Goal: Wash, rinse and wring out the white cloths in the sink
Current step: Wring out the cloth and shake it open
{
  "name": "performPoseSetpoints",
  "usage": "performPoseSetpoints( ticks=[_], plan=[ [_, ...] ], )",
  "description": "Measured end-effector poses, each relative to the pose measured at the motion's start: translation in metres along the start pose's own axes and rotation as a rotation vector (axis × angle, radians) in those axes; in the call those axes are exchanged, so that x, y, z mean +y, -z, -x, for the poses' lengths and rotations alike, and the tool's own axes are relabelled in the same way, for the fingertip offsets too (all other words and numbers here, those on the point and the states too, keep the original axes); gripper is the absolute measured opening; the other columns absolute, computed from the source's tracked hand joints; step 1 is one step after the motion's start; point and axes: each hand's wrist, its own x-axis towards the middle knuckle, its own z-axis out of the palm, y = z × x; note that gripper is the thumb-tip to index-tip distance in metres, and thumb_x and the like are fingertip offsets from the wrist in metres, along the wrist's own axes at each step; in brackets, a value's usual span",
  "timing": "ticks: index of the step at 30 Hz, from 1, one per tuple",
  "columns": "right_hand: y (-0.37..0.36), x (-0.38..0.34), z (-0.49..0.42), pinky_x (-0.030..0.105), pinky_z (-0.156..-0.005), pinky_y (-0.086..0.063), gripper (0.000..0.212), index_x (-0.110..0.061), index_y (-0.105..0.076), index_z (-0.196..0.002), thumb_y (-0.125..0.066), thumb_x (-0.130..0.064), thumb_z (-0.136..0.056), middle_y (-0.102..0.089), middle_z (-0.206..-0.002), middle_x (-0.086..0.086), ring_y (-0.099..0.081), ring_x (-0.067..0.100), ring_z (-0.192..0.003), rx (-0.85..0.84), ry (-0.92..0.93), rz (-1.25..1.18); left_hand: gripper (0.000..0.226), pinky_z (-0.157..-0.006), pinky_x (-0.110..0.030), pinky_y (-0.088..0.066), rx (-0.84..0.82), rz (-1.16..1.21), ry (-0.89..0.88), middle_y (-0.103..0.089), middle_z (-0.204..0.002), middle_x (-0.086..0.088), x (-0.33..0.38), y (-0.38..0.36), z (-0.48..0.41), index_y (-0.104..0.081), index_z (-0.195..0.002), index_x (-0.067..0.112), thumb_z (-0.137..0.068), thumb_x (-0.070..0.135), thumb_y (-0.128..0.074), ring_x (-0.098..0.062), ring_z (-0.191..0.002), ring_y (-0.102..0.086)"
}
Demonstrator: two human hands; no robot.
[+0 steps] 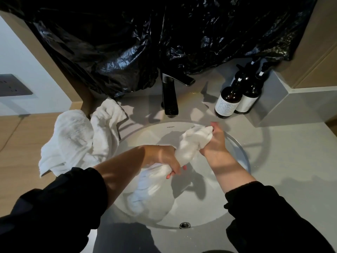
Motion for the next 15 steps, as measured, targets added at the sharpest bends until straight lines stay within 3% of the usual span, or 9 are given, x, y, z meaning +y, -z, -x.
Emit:
performPoseSetpoints(
  ticks=[1, 3, 5, 6, 9, 12, 15],
  plan=[
    [0.003, -0.003, 0.000, 0.030, -0.068, -0.047, 0.040, -0.007, -0.050, -0.094, -0.035, -0.044, -0.093, -0.051, -0.086, 0.013, -0.057, 0.025, -0.082, -0.036, -0.036, 0.016, 0.019, -0.072, -0.035, -0.055, 0.119, -0.074, -0.017, -0.067, -0.077, -0.011, -0.004, 0.000, -0.001, -0.064, -0.094, 0.007, -0.075, 0.006, -0.071, -0.019, -0.057, -0.062],
    [0.016, -0.013, 0.002, 0.042, -0.086, -0.047, 0.059, 0.000, -0.051, -0.112, -0.040, -0.051, -0.084, -0.051, -0.105, 0.027, -0.055, 0.034, -0.105, -0.154, -0.121, 0.015, 0.057, -0.086, -0.040, -0.053, 0.353, -0.207, -0.090, -0.066, -0.107, -0.006, -0.011, -0.001, -0.002, -0.053, -0.126, 0.015, -0.073, 0.018, -0.076, -0.023, -0.089, -0.064],
    [0.030, -0.026, 0.004, 0.059, -0.094, -0.042, 0.071, -0.004, -0.051, -0.125, -0.047, -0.057, -0.078, -0.052, -0.124, 0.029, -0.052, 0.042, -0.116, -0.246, -0.261, 0.035, 0.095, -0.093, -0.036, -0.048, 0.489, -0.311, -0.151, -0.052, -0.132, 0.000, -0.014, -0.001, 0.003, -0.018, -0.150, 0.033, -0.075, 0.027, -0.076, -0.022, -0.112, -0.055],
    [0.038, -0.029, 0.005, 0.066, -0.088, -0.043, 0.074, -0.010, -0.049, -0.132, -0.048, -0.061, -0.078, -0.051, -0.133, 0.026, -0.052, 0.043, -0.117, -0.314, -0.324, 0.032, 0.100, -0.088, -0.032, -0.048, 0.529, -0.377, -0.161, -0.053, -0.129, 0.001, -0.013, 0.000, 0.006, -0.006, -0.151, 0.041, -0.077, 0.028, -0.073, -0.022, -0.109, -0.056],
    [0.042, -0.037, 0.012, 0.067, -0.079, -0.046, 0.076, -0.017, -0.049, -0.137, -0.042, -0.070, -0.082, -0.051, -0.139, 0.018, -0.054, 0.042, -0.118, -0.452, -0.435, 0.056, 0.092, -0.068, -0.024, -0.041, 0.609, -0.662, -0.208, -0.063, -0.107, 0.003, -0.009, 0.000, 0.015, -0.003, -0.146, 0.055, -0.082, 0.021, -0.060, -0.019, -0.082, -0.056],
    [0.027, -0.037, 0.020, 0.062, -0.088, -0.049, 0.074, -0.012, -0.064, -0.123, -0.054, -0.066, -0.074, -0.059, -0.130, 0.020, -0.057, 0.039, -0.118, -0.356, -0.443, 0.097, 0.073, -0.075, -0.025, -0.036, 0.548, -0.872, -0.256, -0.061, -0.119, 0.008, -0.003, -0.002, 0.021, -0.020, -0.143, 0.052, -0.086, 0.020, -0.052, -0.020, -0.100, -0.057],
    [0.013, -0.034, 0.026, 0.052, -0.094, -0.048, 0.067, 0.002, -0.072, -0.097, -0.061, -0.060, -0.075, -0.066, -0.116, 0.020, -0.062, 0.036, -0.112, -0.313, -0.342, 0.203, 0.060, -0.076, -0.027, -0.040, 0.505, -0.938, -0.278, -0.063, -0.116, 0.006, 0.000, 0.000, 0.022, -0.032, -0.140, 0.043, -0.087, 0.020, -0.050, -0.020, -0.099, -0.058]
  ],
)
